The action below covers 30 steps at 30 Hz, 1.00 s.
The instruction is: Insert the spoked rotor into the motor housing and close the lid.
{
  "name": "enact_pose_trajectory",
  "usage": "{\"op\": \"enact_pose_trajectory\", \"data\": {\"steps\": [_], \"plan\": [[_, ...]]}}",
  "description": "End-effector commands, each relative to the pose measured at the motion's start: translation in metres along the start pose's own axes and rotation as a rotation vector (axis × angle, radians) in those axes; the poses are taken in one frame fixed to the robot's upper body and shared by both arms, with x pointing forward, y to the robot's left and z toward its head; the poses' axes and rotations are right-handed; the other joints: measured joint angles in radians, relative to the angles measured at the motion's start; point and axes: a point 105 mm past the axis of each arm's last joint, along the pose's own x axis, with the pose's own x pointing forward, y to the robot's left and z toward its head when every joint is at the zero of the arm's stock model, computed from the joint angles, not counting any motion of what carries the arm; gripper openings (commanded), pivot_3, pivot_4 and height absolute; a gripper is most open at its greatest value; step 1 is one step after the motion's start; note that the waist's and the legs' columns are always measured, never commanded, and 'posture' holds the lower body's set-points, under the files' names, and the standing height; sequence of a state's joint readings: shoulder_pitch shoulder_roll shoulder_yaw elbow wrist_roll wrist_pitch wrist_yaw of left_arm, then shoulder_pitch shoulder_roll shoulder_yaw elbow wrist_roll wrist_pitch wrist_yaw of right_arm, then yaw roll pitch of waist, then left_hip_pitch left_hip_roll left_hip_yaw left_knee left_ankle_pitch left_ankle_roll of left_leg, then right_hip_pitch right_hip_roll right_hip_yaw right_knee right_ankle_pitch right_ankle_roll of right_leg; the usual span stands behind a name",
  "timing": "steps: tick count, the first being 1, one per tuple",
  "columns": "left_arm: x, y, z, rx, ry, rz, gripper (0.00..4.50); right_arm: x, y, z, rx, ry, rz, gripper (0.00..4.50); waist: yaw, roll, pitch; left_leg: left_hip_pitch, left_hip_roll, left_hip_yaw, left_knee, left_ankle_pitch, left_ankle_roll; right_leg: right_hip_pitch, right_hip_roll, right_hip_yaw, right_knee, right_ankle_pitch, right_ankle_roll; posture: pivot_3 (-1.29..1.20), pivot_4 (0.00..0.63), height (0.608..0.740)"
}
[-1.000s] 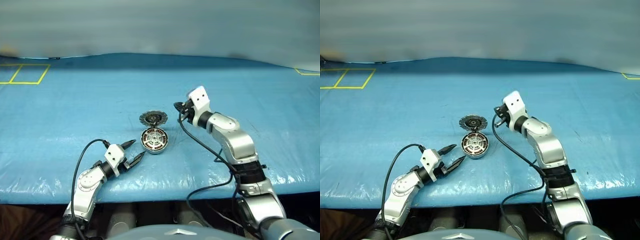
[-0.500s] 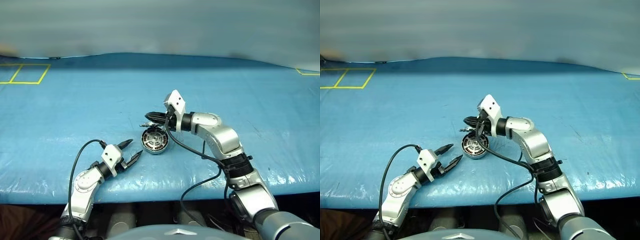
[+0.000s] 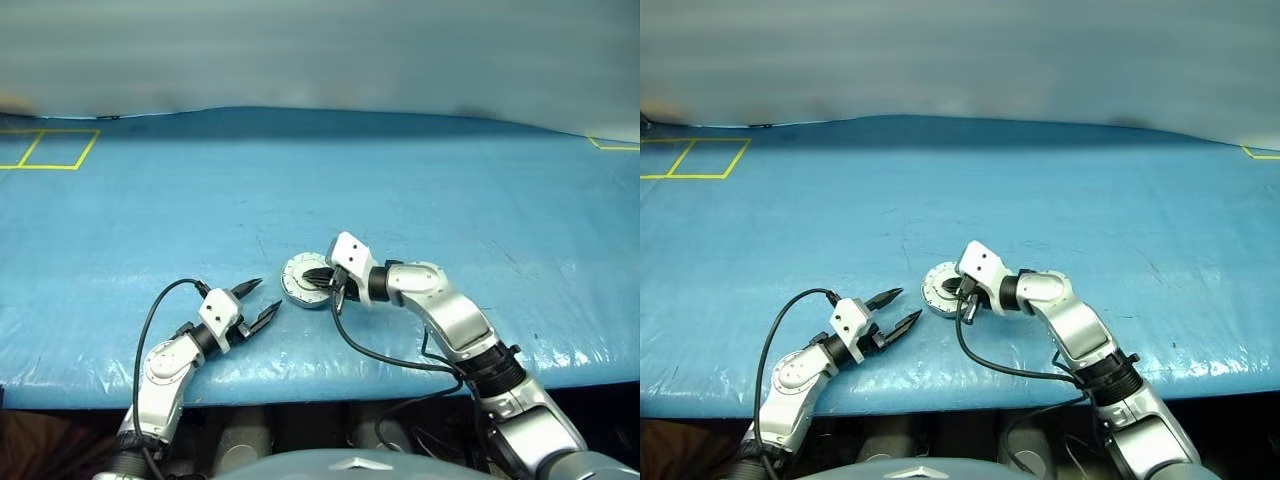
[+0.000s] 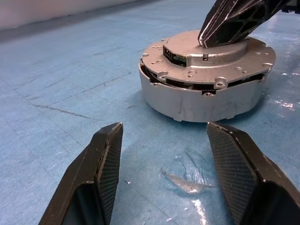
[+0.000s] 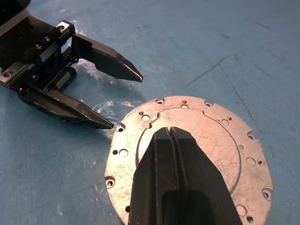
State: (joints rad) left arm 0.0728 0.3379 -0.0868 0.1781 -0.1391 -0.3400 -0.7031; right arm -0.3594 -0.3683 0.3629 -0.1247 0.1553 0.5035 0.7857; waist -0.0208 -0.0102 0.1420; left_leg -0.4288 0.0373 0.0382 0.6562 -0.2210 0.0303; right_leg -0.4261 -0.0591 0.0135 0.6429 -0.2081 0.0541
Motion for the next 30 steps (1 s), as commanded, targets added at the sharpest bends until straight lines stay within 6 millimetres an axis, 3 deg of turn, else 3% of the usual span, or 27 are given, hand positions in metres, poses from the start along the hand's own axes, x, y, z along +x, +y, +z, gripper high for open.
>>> {"op": "enact_pose_trajectory", "data": {"steps": [1,4,6,14,18,30], "plan": [[-0.002,0.002,0.000,-0.003,-0.005,0.005,3.01,-0.009,-0.008,0.024,0.043,-0.157,-0.087,0.04,0.001,0.000,0.000,0.000,0.000,0.000,0.000,0.000,0.000,0.000,0.000,0.000,0.000,0.000,0.000,0.00,0.150,0.740],[-0.001,0.002,0.000,-0.001,-0.008,0.006,3.01,-0.016,-0.014,0.040,0.075,-0.268,-0.148,0.04,0.001,0.000,0.000,-0.002,0.000,0.001,0.000,0.000,0.000,0.001,0.000,0.001,0.001,0.000,0.000,0.00,0.150,0.740],[-0.001,0.002,0.000,0.001,-0.011,0.008,3.01,-0.020,-0.013,0.042,0.079,-0.284,-0.161,0.41,0.002,0.000,0.000,-0.001,0.000,0.000,0.000,0.000,0.000,0.000,0.000,0.000,0.000,0.000,0.000,0.00,0.150,0.740],[0.002,0.001,0.000,0.004,-0.010,-0.003,3.01,-0.021,0.000,0.032,0.084,-0.263,-0.157,2.98,0.004,0.000,0.000,-0.001,0.000,0.000,0.000,0.000,0.000,0.000,0.000,0.000,0.000,0.000,0.000,0.00,0.150,0.740],[0.002,0.001,0.000,0.006,-0.010,-0.006,3.01,-0.018,-0.003,0.026,0.083,-0.240,-0.189,4.25,0.004,0.000,0.000,0.000,0.000,0.000,0.001,0.000,0.000,-0.002,0.000,0.000,0.000,0.000,0.001,0.00,0.150,0.740],[0.003,-0.001,-0.002,0.005,-0.007,-0.001,3.01,-0.005,0.002,0.000,0.081,-0.127,-0.170,4.25,0.007,0.000,0.000,-0.001,0.000,0.000,0.001,0.000,0.000,-0.001,-0.001,0.000,0.000,0.000,0.000,0.00,0.150,0.740]]}}
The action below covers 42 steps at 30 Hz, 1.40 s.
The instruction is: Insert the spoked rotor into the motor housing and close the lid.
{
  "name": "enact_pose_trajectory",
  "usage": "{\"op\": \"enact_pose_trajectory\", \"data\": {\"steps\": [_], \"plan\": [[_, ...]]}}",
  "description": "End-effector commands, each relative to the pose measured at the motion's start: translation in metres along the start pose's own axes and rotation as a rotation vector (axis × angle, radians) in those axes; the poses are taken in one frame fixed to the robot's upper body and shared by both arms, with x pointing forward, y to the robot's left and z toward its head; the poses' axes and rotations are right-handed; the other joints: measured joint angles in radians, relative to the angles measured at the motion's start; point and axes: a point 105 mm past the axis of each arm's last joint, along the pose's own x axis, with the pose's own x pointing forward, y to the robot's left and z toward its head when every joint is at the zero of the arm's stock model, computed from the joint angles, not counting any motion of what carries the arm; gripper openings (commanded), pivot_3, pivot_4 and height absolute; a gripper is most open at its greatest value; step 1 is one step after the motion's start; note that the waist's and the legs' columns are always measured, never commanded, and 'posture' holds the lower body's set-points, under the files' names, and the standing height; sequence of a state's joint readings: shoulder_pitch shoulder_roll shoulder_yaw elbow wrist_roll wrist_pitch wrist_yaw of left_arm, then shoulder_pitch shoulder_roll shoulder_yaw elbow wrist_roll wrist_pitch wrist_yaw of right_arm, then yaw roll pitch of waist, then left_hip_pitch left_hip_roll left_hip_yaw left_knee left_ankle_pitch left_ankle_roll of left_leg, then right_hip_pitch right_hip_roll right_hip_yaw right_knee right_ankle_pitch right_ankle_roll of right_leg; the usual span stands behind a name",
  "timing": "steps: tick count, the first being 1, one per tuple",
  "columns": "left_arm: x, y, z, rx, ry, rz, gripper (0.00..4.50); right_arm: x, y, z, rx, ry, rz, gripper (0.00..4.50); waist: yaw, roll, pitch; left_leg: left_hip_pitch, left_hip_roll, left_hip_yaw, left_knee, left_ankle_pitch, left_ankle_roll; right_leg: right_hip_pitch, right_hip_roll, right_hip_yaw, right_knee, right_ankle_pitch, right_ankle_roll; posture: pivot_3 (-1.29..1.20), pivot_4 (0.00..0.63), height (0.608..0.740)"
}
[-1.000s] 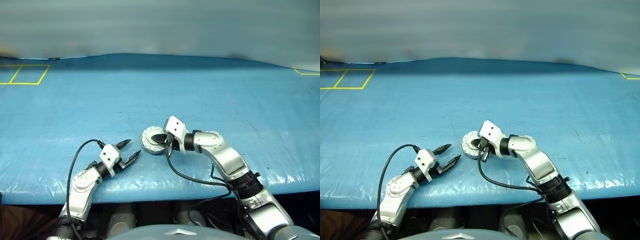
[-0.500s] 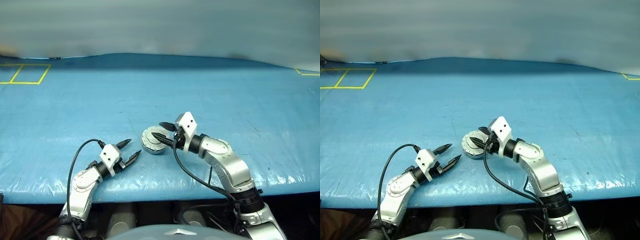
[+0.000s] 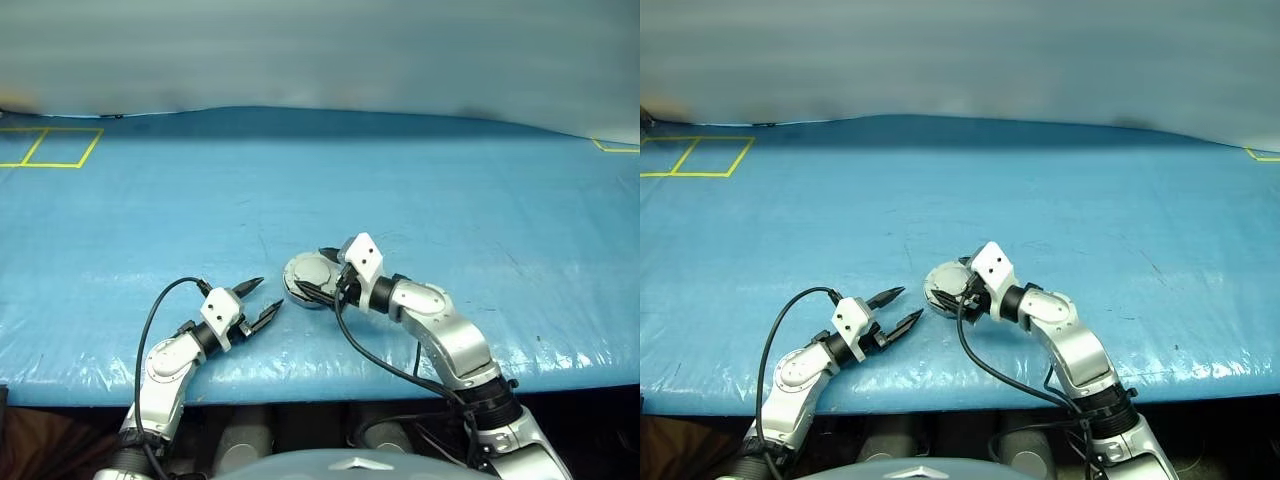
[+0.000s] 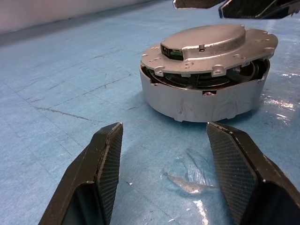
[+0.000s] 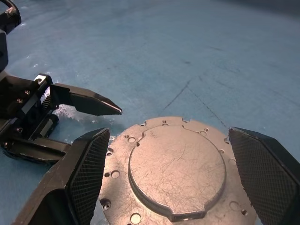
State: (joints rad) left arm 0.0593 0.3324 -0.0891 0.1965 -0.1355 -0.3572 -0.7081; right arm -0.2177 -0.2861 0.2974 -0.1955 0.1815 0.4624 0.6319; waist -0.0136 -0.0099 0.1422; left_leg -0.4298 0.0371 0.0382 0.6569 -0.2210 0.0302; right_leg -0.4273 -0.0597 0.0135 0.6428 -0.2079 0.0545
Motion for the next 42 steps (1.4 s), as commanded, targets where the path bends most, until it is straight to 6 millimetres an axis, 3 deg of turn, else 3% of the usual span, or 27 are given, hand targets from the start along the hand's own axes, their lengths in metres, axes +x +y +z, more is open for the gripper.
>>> {"op": "enact_pose_trajectory", "data": {"steps": [1,12,16,17,24,42], "plan": [[0.000,-0.001,-0.003,-0.002,0.003,0.006,3.01,0.000,-0.001,0.001,-0.030,-0.005,-0.006,4.25,0.000,0.000,0.000,0.000,0.000,0.000,0.000,0.000,0.000,0.000,0.000,0.000,0.000,0.000,0.000,0.00,0.150,0.740],[0.000,0.001,-0.001,0.007,0.000,0.010,3.01,0.003,-0.005,-0.010,-0.032,0.022,-0.028,4.25,0.001,0.000,0.000,0.001,0.000,0.000,0.000,0.000,0.000,0.000,0.000,0.000,0.000,0.000,0.000,0.00,0.150,0.740],[0.000,0.001,-0.001,0.008,0.000,0.011,3.01,0.004,-0.003,-0.012,-0.029,0.025,-0.019,3.07,0.001,0.000,0.000,0.001,0.000,0.000,0.000,0.000,0.000,0.000,0.000,0.000,0.000,0.000,0.000,0.00,0.150,0.740],[0.000,0.001,-0.001,0.008,0.000,0.011,3.01,0.004,-0.002,-0.012,-0.026,0.021,-0.016,3.02,0.001,0.000,0.000,0.001,0.000,0.000,0.000,0.000,0.000,0.000,0.000,0.000,0.000,0.000,0.000,0.00,0.150,0.740],[-0.001,0.002,-0.003,0.006,0.005,0.012,3.01,0.005,0.003,0.007,0.055,-0.031,-0.001,3.02,0.001,0.000,0.000,0.001,0.001,0.000,0.000,0.000,0.000,0.000,0.000,0.000,0.000,0.000,0.000,0.00,0.150,0.740],[-0.001,-0.002,-0.004,-0.004,0.007,0.012,3.01,0.012,0.002,-0.014,0.025,0.127,-0.063,3.02,-0.002,0.000,0.000,0.002,0.002,0.000,0.000,0.000,0.000,0.000,0.000,0.000,0.000,0.000,0.000,0.00,0.150,0.740]]}}
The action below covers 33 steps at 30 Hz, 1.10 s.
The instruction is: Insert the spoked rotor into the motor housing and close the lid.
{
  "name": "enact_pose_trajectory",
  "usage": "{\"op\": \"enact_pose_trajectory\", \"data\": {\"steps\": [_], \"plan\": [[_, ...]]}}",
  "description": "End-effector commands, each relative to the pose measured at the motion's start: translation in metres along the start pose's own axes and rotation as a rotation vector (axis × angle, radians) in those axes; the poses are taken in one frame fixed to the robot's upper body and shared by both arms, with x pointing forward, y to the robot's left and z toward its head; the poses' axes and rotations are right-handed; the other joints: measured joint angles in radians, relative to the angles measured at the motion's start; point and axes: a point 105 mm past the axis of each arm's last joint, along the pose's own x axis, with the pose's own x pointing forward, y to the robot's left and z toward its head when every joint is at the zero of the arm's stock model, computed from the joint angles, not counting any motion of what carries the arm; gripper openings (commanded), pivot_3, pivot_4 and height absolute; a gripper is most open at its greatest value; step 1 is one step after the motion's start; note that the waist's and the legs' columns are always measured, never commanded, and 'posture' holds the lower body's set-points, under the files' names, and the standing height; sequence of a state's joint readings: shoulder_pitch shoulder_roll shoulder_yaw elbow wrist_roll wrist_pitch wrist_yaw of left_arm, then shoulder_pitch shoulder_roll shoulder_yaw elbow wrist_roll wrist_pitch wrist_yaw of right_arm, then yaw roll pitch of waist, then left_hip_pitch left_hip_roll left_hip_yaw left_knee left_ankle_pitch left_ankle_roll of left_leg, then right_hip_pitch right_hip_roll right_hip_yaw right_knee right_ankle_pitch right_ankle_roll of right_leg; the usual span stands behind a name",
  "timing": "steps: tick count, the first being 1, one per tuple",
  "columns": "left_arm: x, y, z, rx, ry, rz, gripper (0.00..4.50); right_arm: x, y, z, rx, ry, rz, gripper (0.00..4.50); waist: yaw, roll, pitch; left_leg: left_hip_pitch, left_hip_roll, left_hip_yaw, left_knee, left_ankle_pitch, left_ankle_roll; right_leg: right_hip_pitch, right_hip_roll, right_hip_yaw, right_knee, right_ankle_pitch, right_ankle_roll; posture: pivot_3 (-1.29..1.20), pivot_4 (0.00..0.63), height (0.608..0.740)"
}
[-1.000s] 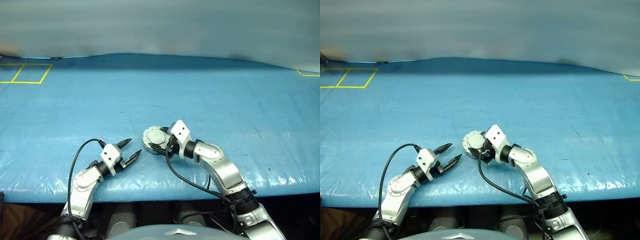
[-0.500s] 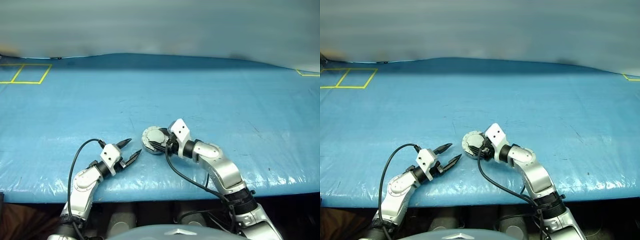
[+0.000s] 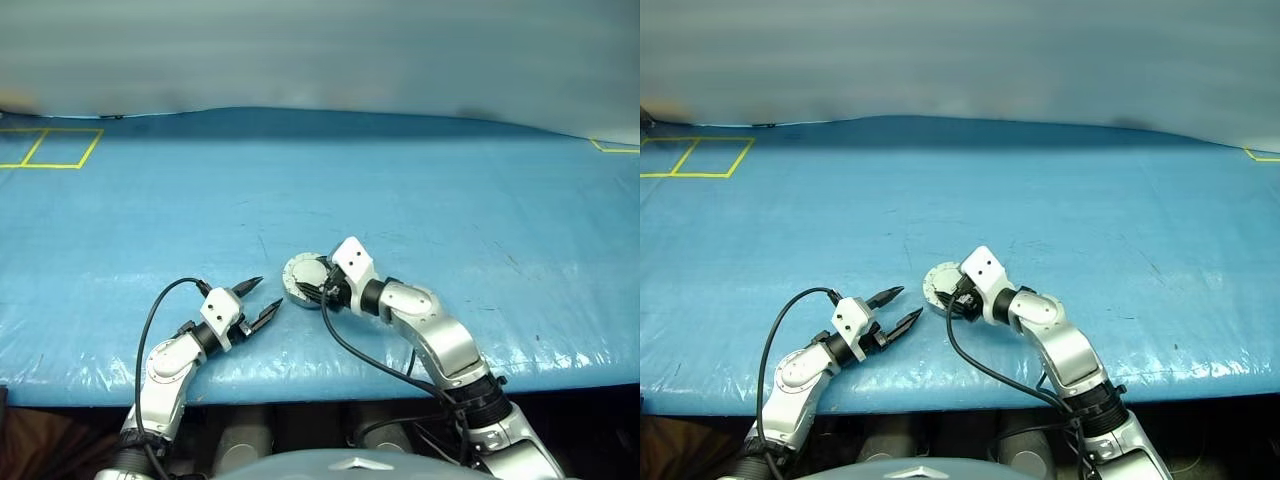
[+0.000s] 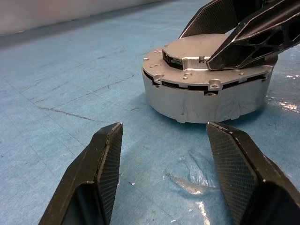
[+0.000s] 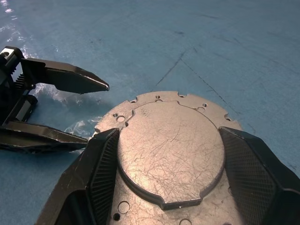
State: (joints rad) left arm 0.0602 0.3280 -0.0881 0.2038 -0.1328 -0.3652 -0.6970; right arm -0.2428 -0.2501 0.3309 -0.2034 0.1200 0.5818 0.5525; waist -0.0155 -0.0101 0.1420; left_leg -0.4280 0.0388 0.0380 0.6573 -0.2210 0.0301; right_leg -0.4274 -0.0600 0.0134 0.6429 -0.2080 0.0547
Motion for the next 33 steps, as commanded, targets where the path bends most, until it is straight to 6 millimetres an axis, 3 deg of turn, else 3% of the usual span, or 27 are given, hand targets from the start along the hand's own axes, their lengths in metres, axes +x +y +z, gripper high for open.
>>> {"op": "enact_pose_trajectory", "data": {"steps": [1,11,21,25,31,33], "plan": [[-0.001,-0.002,-0.003,-0.004,0.008,0.000,3.01,0.004,0.003,-0.007,0.017,0.040,0.004,3.02,-0.001,0.000,0.000,0.000,0.001,0.000,0.000,0.000,0.000,0.000,0.000,0.000,0.000,0.000,0.000,0.00,0.150,0.740],[-0.001,-0.003,-0.001,-0.018,-0.007,0.010,3.01,0.004,0.003,-0.024,-0.010,0.134,-0.002,3.02,-0.005,0.000,-0.001,0.002,0.005,0.001,0.000,0.000,0.000,0.000,0.000,0.000,0.000,-0.001,0.002,0.00,0.150,0.740],[0.009,0.012,0.028,-0.121,-0.152,0.088,3.01,0.001,-0.004,-0.033,-0.025,0.176,-0.031,3.02,-0.005,-0.001,-0.002,0.002,0.005,0.002,0.000,0.000,-0.001,0.000,-0.001,-0.001,0.000,-0.002,0.004,0.00,0.150,0.740],[0.010,0.009,0.033,-0.124,-0.159,0.048,2.14,0.001,-0.004,-0.033,-0.026,0.179,-0.034,3.02,-0.005,-0.001,-0.002,0.002,0.005,0.002,0.000,0.000,-0.001,0.000,-0.001,-0.001,0.000,-0.002,0.004,0.00,0.150,0.740],[0.014,0.001,0.032,-0.094,-0.131,-0.011,0.07,0.001,-0.004,-0.033,-0.034,0.181,-0.034,3.02,-0.005,-0.001,-0.002,0.002,0.005,0.002,0.000,0.000,-0.001,0.000,-0.001,-0.001,0.000,-0.002,0.004,0.00,0.150,0.740],[0.016,-0.001,0.028,-0.077,-0.106,-0.023,0.03,0.001,-0.005,-0.033,-0.036,0.180,-0.036,3.02,-0.005,-0.001,-0.002,0.002,0.005,0.002,0.000,0.000,-0.001,0.000,-0.001,-0.001,0.000,-0.002,0.004,0.00,0.150,0.740]]}}
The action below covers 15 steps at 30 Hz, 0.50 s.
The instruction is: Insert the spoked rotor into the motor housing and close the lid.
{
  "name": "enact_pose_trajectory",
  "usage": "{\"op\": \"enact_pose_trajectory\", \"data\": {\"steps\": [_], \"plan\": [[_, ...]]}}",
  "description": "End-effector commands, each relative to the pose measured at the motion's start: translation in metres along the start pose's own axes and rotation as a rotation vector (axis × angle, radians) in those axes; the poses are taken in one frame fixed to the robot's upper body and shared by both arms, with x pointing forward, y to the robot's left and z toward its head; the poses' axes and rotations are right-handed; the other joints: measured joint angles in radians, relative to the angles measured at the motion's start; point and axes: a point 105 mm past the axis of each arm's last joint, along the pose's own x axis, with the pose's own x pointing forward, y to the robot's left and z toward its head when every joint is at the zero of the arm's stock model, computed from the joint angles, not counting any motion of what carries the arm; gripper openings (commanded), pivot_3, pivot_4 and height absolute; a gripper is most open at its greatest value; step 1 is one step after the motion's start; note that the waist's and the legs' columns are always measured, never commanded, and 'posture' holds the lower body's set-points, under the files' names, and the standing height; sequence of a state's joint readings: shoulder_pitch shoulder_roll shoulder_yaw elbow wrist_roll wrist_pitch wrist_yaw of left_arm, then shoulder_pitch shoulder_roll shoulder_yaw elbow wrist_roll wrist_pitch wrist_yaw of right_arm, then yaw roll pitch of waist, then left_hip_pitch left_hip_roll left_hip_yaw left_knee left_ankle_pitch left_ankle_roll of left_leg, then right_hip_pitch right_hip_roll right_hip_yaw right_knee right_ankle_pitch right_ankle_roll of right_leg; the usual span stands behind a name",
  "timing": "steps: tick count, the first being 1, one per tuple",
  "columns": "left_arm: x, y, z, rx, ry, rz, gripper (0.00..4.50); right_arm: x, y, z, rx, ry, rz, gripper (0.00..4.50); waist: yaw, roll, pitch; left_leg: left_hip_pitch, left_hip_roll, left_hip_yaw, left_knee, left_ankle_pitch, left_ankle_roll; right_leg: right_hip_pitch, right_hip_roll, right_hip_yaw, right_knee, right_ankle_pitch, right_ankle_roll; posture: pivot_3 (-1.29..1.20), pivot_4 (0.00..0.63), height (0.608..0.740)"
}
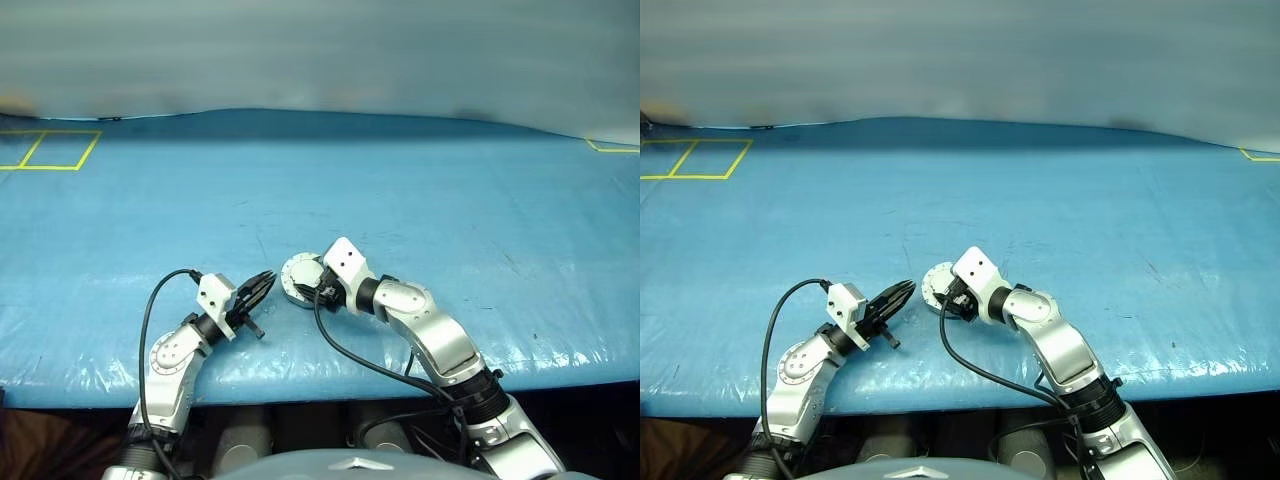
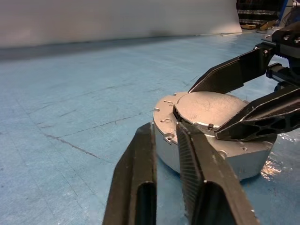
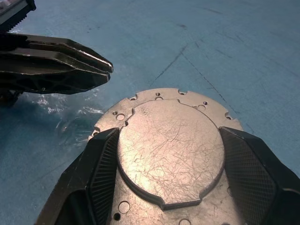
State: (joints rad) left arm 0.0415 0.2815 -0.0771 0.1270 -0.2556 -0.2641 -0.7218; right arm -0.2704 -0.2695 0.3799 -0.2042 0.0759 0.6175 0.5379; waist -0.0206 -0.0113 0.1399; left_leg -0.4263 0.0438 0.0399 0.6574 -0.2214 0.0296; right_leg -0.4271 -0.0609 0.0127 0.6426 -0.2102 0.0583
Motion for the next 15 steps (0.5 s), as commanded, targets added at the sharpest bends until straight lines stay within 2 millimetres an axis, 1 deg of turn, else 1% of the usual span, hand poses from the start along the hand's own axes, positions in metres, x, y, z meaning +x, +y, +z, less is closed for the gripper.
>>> {"op": "enact_pose_trajectory", "data": {"steps": [1,5,8,11,15], "plan": [[0.006,-0.005,0.003,0.054,0.012,-0.044,0.03,-0.001,-0.005,-0.029,0.023,0.120,-0.030,3.02,0.000,0.000,0.000,0.000,0.000,0.000,0.000,0.000,0.000,0.000,0.000,0.000,0.000,0.000,0.000,0.00,0.150,0.740],[0.011,-0.007,-0.001,0.080,0.043,-0.056,0.03,-0.001,-0.005,-0.029,0.022,0.120,-0.033,3.02,0.000,0.000,0.000,0.000,0.000,0.000,0.000,0.000,0.000,0.000,0.000,0.000,0.000,0.000,0.000,0.00,0.150,0.740],[0.013,-0.010,-0.008,0.089,0.097,-0.073,0.03,-0.002,-0.006,-0.029,0.022,0.118,-0.035,3.02,0.001,0.000,0.000,0.000,0.000,0.000,0.000,0.000,0.000,0.000,0.000,0.000,0.000,0.000,0.000,0.00,0.150,0.740],[0.011,-0.015,-0.018,0.094,0.162,-0.104,0.03,-0.002,-0.005,-0.028,0.024,0.115,-0.035,3.02,0.003,0.000,-0.002,0.000,0.000,-0.001,0.000,0.000,0.000,0.000,0.000,0.000,0.000,0.000,0.000,0.00,0.150,0.740],[0.010,-0.017,-0.021,0.100,0.181,-0.104,0.03,-0.003,-0.006,-0.027,0.036,0.102,-0.039,3.02,0.004,0.000,-0.004,0.001,0.000,0.000,0.000,-0.001,-0.001,0.001,-0.002,0.000,-0.001,0.000,0.000,0.00,0.150,0.740]]}}
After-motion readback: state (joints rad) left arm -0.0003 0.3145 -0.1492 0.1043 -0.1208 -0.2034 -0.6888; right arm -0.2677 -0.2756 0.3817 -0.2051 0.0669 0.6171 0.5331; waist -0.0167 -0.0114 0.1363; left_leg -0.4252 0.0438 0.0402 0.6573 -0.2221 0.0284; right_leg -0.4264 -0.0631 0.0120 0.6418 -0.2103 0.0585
